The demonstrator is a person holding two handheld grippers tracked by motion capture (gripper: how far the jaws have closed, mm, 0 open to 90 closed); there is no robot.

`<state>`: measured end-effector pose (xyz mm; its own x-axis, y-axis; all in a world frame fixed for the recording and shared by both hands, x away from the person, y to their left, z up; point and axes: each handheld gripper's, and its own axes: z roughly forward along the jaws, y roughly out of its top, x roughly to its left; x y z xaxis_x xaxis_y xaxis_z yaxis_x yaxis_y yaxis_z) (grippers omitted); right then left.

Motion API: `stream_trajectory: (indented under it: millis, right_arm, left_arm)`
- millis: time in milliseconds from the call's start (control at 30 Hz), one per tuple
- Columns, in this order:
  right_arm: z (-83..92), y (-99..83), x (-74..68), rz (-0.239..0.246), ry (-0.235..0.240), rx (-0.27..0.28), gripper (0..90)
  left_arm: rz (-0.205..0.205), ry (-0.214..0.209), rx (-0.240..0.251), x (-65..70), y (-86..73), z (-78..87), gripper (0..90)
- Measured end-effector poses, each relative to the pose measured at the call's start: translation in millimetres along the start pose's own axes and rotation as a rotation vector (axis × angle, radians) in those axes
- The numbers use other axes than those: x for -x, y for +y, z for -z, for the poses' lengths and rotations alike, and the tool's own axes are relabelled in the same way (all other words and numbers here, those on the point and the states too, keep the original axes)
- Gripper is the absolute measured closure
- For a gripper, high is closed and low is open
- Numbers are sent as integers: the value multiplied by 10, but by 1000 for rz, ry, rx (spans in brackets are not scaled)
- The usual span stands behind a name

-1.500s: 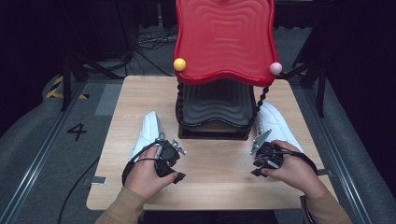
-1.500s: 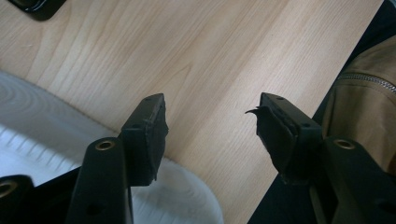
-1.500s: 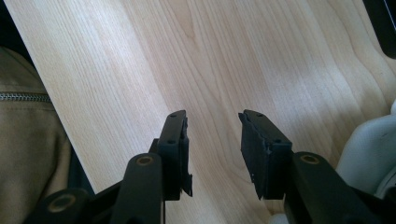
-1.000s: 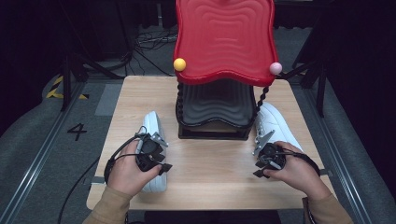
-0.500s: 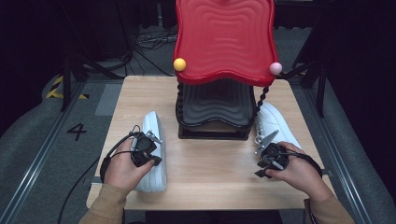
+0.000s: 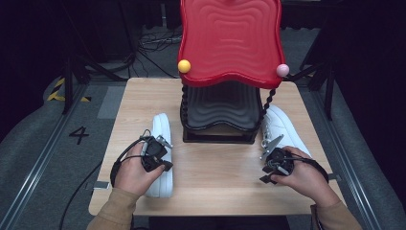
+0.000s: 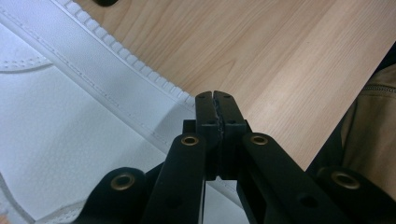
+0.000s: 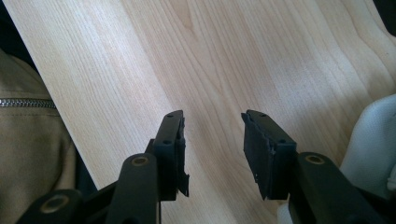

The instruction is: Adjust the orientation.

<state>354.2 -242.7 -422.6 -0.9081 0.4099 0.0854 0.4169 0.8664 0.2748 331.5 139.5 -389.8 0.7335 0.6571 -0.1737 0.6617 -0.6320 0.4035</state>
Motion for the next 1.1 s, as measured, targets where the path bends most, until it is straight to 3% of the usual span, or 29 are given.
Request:
stream_trajectory:
  millis: [267, 367, 600, 800, 900, 1100]
  right_arm:
    - [-16, -44, -6, -15, -1, -8, 585]
    - [-1, -82, -6, -24, -4, -6, 585]
    - [36, -180, -15, -44, -13, -1, 584]
    - [52, -269, -6, -65, -21, -1, 581]
    - [56, -294, -3, -73, -22, -1, 578]
    - [76, -340, -12, -87, -29, 7, 572]
  left_arm:
    - [-29, -23, -10, 71, 154, -127, 900]
    - [-37, -6, -37, 107, 213, -167, 900]
    - [-32, -32, -49, 109, 304, -299, 900]
    - [-65, 14, -111, 169, 464, -447, 900]
    - [-69, -7, -97, 167, 493, -450, 900]
    - [-86, 5, -66, 233, 535, -372, 670]
